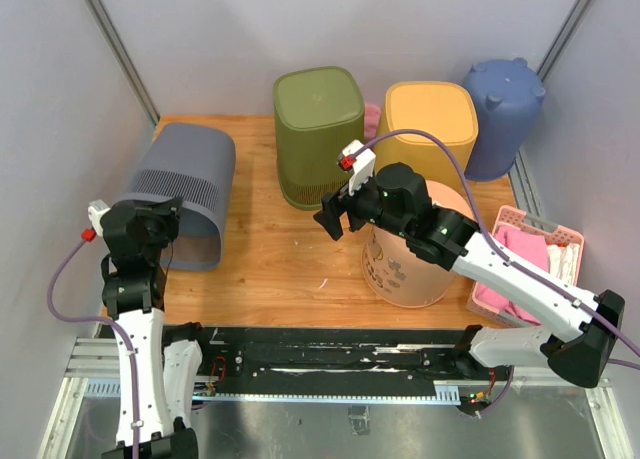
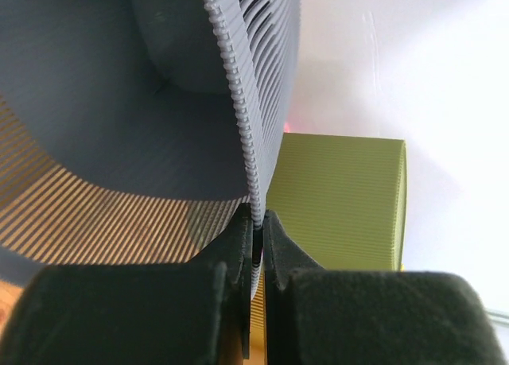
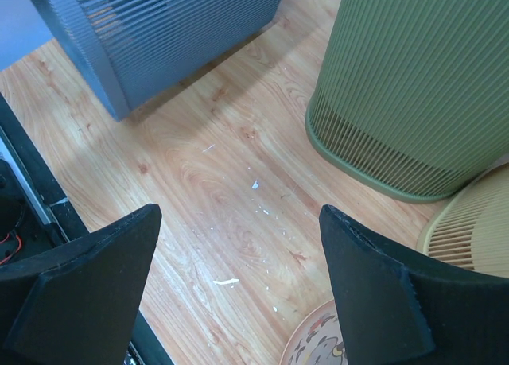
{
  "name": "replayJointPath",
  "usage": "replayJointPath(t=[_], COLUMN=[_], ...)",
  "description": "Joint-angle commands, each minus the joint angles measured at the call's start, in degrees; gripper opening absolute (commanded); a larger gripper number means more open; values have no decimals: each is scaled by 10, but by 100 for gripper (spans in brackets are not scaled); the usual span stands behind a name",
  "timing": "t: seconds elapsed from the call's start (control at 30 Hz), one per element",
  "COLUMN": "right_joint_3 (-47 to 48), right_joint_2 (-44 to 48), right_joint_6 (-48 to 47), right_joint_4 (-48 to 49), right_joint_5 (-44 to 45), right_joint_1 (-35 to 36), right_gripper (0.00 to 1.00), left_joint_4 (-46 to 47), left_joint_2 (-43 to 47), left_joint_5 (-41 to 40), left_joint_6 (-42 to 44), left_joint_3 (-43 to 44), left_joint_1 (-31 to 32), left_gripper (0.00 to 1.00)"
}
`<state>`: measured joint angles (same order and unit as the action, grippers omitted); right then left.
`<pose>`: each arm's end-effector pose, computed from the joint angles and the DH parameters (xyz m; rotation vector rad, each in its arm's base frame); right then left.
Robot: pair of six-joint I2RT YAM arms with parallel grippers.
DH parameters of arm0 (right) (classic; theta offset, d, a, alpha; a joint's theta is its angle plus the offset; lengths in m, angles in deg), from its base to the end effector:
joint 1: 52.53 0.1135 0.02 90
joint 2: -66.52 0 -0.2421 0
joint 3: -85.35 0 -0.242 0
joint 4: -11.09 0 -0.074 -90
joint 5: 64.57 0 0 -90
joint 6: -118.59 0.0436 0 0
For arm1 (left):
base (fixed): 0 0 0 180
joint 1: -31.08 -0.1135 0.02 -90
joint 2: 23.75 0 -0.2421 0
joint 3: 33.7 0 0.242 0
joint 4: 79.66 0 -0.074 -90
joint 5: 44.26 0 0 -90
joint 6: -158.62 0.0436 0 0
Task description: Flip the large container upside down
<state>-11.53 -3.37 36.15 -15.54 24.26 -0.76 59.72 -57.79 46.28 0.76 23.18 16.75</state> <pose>0.1767 0.2258 0.3690 -0.7176 1.7266 0.7474 0.1497 0.0378 0.3070 -1.2657 1.4613 -0.6432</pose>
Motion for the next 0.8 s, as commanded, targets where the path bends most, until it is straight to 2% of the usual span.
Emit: replayJointPath(t=[0.0, 0.13, 0.27, 0.3, 0.37, 0.47, 0.5, 0.57, 0.63, 0.77], right_joint_3=[2, -1, -3, -4, -6, -6, -5, -3, 3, 4], right_joint_2=[16, 17, 7, 6, 4, -1, -4, -12, -23, -47], right_joint_6=[-5, 4, 25, 29, 35, 39, 40, 46, 53, 76], right_joint_4=[-6, -1, 2, 3, 6, 11, 13, 19, 21, 43], right_joint_5=[12, 6, -3, -4, -5, -5, -5, -9, -14, -28], right_joint_1=[7, 7, 7, 7, 7, 8, 7, 7, 7, 11], right_gripper=[83, 83, 82, 82, 82, 82, 82, 82, 82, 82], left_joint_4=[-34, -34, -27, -19, 10, 51, 59, 62, 55, -23], left_joint_2=[-2, 5, 24, 31, 44, 54, 52, 36, 2, -30], left_joint_5=[-32, -8, 41, 57, 90, 133, 146, 163, 192, 211], left_joint_6=[71, 29, -41, -59, -76, -86, -81, -50, 3, 88], left_joint_3=[65, 56, -17, -48, -89, -122, -119, -96, -58, 26], left_joint_1=[5, 15, 20, 23, 35, 63, 77, 104, 132, 157], left_gripper=[0, 0, 0, 3, 22, 59, 67, 76, 81, 87])
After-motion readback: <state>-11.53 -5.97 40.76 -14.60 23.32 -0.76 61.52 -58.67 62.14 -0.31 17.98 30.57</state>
